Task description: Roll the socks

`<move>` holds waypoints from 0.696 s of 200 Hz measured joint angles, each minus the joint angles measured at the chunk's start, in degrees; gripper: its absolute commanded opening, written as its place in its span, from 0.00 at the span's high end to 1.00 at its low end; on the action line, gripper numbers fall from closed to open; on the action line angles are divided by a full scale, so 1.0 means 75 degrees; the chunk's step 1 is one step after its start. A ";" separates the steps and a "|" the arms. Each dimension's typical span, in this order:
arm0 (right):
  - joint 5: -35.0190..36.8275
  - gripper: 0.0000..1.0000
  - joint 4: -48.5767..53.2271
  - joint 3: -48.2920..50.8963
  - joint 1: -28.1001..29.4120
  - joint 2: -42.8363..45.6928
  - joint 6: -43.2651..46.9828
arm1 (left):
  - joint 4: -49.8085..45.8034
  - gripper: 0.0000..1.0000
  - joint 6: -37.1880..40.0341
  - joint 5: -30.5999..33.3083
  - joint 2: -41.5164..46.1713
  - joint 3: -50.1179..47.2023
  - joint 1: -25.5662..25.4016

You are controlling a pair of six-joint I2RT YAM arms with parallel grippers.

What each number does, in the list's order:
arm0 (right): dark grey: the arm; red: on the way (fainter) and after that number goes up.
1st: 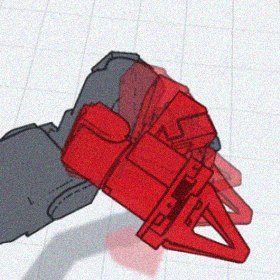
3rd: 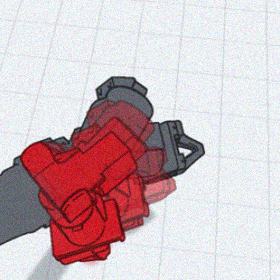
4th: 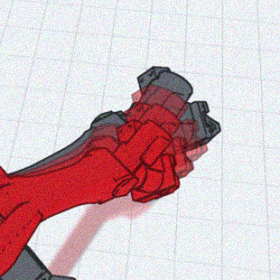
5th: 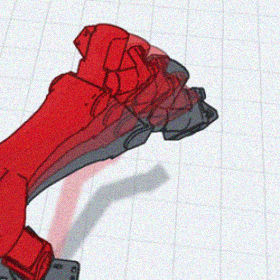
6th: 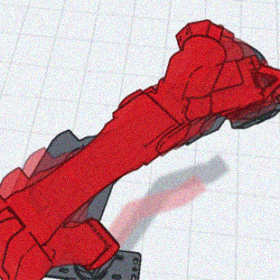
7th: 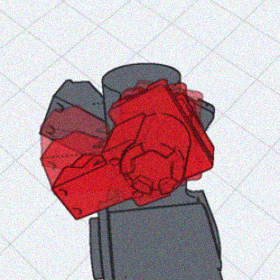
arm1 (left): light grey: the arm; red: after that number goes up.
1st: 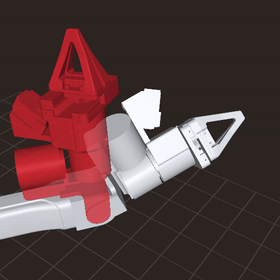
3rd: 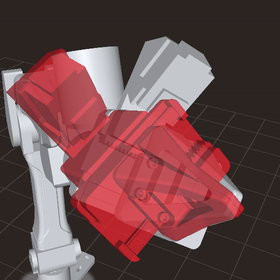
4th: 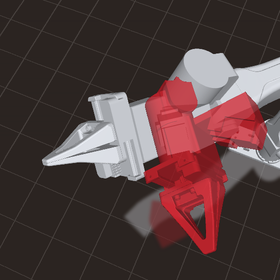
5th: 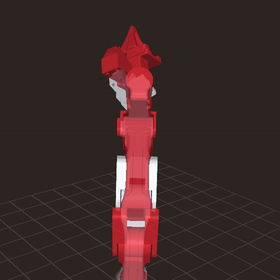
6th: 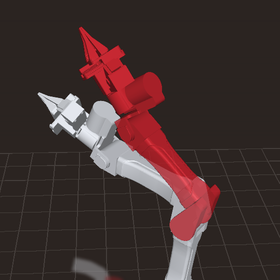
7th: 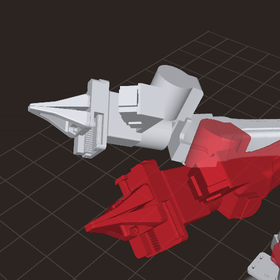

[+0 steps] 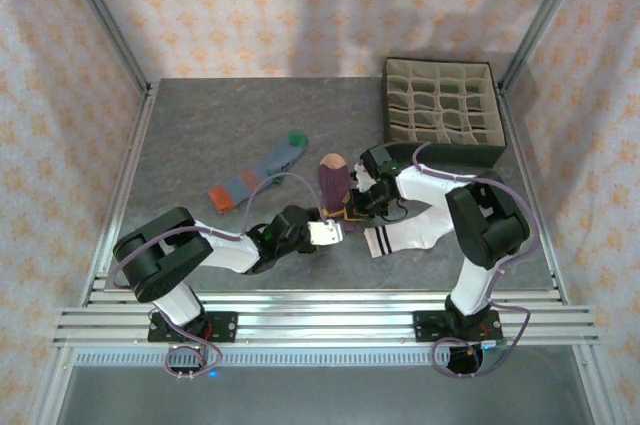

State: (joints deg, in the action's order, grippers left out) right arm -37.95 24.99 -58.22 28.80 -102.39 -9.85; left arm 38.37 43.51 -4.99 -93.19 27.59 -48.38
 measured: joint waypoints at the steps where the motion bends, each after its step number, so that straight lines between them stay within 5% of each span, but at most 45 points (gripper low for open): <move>1: 0.0000 1.00 0.0003 -0.0003 0.0000 0.0000 0.0003 | -0.0006 0.55 0.0003 0.0000 0.0006 -0.0003 -0.0003; 60: -0.0079 1.00 0.0125 -0.0105 -0.0020 -0.0090 0.0041 | -0.0994 0.59 0.0233 -0.0073 0.0507 0.0204 -0.0099; 109: -0.0213 1.00 0.0160 -0.0154 -0.0041 -0.0175 0.0093 | -0.1087 0.61 0.0280 -0.0096 -0.0224 0.0484 -0.0102; 124: -0.0256 1.00 0.0163 -0.0154 -0.0055 -0.0187 0.0096 | -0.1075 0.68 0.0312 -0.0102 -0.0379 0.0597 -0.0102; 139: -0.0283 1.00 0.0166 -0.0154 -0.0067 -0.0187 0.0119 | -0.1061 0.88 0.0393 -0.0096 -0.0595 0.0766 -0.0102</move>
State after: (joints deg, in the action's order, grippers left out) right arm -40.07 26.24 -59.37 28.29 -103.79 -8.95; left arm 30.41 46.46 -5.72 -97.65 33.34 -49.15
